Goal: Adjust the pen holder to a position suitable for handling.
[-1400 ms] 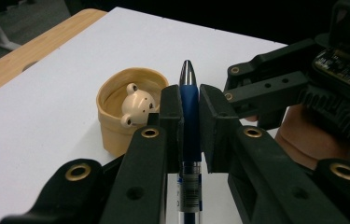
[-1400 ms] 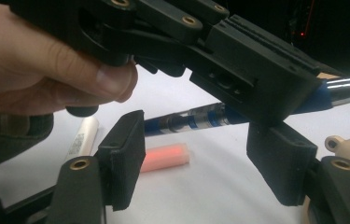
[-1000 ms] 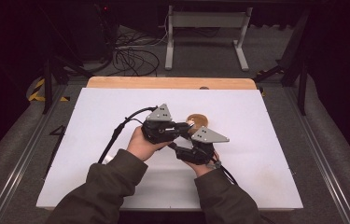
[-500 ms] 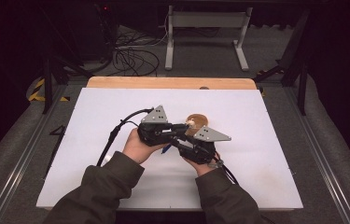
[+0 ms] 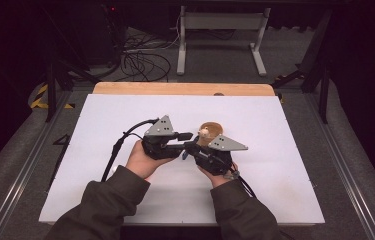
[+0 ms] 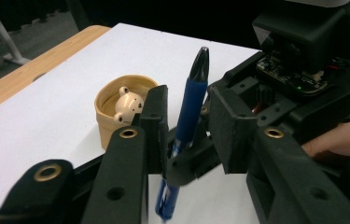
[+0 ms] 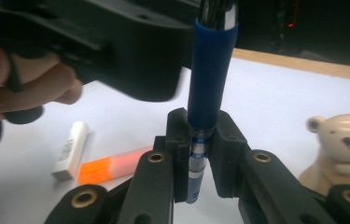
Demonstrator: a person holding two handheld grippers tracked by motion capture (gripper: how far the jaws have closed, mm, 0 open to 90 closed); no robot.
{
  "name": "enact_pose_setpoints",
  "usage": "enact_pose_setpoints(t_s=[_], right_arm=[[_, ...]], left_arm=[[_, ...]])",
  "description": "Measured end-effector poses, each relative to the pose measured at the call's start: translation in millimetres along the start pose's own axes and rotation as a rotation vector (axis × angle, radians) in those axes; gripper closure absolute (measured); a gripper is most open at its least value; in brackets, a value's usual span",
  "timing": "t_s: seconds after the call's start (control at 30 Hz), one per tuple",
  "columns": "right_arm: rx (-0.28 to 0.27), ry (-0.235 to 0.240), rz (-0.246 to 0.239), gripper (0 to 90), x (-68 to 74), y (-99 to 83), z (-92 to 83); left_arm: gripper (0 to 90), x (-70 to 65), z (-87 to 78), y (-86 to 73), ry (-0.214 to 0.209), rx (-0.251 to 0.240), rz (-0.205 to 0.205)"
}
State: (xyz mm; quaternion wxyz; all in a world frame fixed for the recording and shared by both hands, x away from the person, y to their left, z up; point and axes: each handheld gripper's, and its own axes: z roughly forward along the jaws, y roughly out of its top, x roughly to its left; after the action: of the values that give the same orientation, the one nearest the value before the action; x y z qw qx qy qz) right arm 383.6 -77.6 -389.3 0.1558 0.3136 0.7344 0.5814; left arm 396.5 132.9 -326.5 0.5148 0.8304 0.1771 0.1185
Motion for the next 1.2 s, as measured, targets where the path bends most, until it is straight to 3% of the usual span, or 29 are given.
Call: enact_pose_setpoints(t_s=[0.57,1.2], right_arm=[[-0.046,-0.072,-0.077,79.8,-6.0,11.2,-14.3],[-0.108,-0.131,-0.123,79.8,-16.3,29.6,-32.7]], left_arm=[[47.1,5.5,-12.9,-19.3,0.057,0.007,-0.041],[37.8,6.0,-29.6,-41.8,0.124,0.013,-0.068]])
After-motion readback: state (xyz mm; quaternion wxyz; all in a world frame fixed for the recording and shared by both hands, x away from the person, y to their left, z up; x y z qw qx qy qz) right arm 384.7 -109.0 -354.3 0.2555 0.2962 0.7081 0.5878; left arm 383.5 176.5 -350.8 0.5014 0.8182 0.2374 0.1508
